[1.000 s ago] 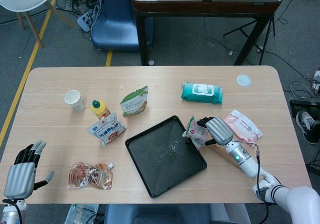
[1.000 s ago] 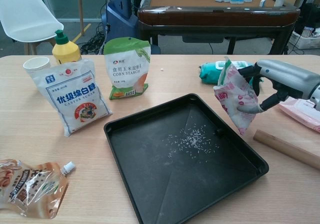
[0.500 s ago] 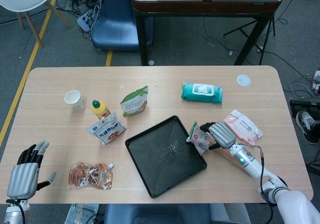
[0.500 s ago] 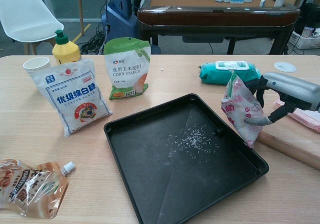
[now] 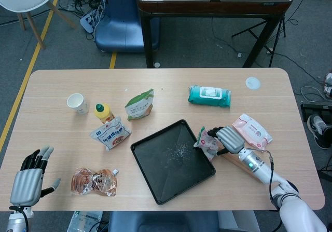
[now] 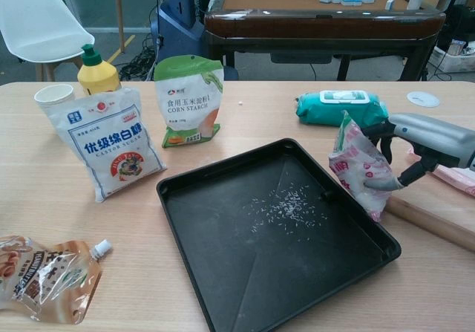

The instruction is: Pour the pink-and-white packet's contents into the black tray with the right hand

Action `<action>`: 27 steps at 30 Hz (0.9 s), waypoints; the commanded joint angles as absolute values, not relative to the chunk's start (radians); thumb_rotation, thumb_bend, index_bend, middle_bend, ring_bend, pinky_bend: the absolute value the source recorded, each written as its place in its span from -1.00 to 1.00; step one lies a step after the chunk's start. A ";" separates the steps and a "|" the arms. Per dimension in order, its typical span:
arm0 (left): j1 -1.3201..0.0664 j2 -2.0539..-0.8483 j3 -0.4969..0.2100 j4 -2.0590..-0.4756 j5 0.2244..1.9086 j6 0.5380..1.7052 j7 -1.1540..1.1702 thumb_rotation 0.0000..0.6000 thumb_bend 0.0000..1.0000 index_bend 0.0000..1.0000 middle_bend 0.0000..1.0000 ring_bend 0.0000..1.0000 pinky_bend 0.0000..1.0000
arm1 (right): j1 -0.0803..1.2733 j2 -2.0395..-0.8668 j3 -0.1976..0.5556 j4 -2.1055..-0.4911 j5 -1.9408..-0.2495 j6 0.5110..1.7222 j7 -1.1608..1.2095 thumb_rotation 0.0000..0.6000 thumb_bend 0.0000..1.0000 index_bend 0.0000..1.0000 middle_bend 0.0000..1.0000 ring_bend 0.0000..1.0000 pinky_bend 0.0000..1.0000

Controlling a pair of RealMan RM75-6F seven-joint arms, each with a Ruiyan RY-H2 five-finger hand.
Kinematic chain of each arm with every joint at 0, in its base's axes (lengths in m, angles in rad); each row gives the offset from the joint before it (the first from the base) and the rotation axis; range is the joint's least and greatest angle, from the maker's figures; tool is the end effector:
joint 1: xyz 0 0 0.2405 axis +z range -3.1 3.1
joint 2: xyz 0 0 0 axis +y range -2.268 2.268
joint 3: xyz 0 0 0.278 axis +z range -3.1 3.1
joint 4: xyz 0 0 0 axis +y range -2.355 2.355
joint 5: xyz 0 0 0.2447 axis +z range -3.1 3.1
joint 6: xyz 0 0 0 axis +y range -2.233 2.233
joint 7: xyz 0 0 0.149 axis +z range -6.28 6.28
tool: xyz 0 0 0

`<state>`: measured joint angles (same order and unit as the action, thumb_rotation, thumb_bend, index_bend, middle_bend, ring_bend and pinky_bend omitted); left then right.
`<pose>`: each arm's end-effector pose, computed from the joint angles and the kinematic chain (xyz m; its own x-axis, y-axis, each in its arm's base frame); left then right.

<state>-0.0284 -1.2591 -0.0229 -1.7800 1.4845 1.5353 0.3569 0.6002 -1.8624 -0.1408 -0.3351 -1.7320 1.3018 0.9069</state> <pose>-0.2974 0.1625 0.0817 0.4405 0.0281 0.8973 0.8961 0.0463 -0.4414 -0.3240 -0.3723 -0.0428 0.2780 -0.3092 0.9095 -0.8528 -0.5151 0.0856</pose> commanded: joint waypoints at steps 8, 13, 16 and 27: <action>-0.031 -1.265 -0.022 -1.786 1.480 1.531 0.372 1.00 -0.59 -0.80 -0.80 -0.87 -0.82 | 0.606 -1.857 -0.135 -0.302 -1.724 1.300 0.926 1.00 -0.26 0.02 0.05 -0.10 0.03; -0.033 -1.268 -0.023 -1.786 1.477 1.527 0.376 1.00 -0.59 -0.80 -0.80 -0.87 -0.82 | 0.614 -1.864 -0.132 -0.294 -1.721 1.291 0.930 1.00 -0.26 0.02 0.05 -0.10 0.03; -0.034 -1.270 -0.023 -1.785 1.475 1.525 0.375 1.00 -0.59 -0.80 -0.80 -0.87 -0.82 | 0.626 -1.878 -0.134 -0.289 -1.724 1.280 0.930 1.00 -0.26 0.02 0.05 -0.10 0.03; -0.030 -1.269 -0.021 -1.779 1.472 1.529 0.366 1.00 -0.59 -0.80 -0.80 -0.87 -0.82 | 0.645 -1.907 -0.149 -0.260 -1.737 1.255 0.926 1.00 -0.26 0.02 0.05 -0.10 0.03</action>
<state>-0.0298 -1.2692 -0.0207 -1.7788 1.4720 1.5289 0.3655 0.6448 -1.9052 -0.1489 -0.2601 -1.7364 1.2531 0.9244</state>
